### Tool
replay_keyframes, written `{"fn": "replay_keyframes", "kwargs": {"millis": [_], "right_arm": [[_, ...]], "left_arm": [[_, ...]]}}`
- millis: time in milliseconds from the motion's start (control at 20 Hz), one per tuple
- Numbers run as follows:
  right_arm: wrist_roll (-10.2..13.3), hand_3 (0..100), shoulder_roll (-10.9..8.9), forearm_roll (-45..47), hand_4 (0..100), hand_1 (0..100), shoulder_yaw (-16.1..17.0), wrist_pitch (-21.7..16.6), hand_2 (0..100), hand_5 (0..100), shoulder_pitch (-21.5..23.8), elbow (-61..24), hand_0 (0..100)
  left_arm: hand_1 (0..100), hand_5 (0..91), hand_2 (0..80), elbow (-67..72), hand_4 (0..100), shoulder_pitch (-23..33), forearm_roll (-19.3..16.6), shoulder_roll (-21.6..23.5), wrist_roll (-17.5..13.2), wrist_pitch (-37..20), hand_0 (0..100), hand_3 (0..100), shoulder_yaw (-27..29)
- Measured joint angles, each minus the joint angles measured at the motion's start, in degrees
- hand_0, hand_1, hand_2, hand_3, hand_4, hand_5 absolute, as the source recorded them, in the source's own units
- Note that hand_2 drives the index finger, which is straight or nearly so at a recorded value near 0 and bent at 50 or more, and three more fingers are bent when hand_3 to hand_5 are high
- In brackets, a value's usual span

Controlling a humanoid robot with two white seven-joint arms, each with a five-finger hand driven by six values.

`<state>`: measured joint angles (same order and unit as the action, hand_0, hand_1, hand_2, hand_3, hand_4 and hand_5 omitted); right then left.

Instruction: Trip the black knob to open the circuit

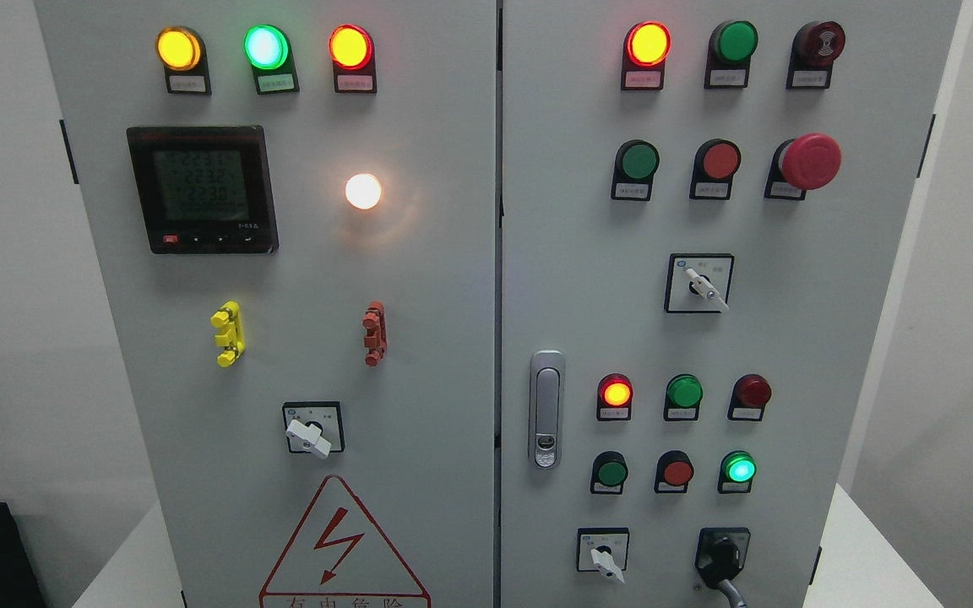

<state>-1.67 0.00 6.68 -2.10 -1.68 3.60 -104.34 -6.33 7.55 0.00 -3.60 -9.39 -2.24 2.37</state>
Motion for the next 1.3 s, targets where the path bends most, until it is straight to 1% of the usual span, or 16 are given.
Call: {"fn": "replay_keyframes", "kwargs": {"millis": [550,1300], "right_arm": [[0.0,100,0.0,0.03,97,0,1.3,-0.19,0,96,0.3,0.09,0],[-0.11,100,0.0,0.11,97,0,1.87,-0.13,0,96,0.38,0.56,0]], "left_arm": [[39,0.0,0.0,0.0,0,0.0,0.0,0.0,0.0,-0.01,12,0,0.0],[39,0.0,0.0,0.0,0,0.0,0.0,0.0,0.0,-0.27,12,0,0.0]]}}
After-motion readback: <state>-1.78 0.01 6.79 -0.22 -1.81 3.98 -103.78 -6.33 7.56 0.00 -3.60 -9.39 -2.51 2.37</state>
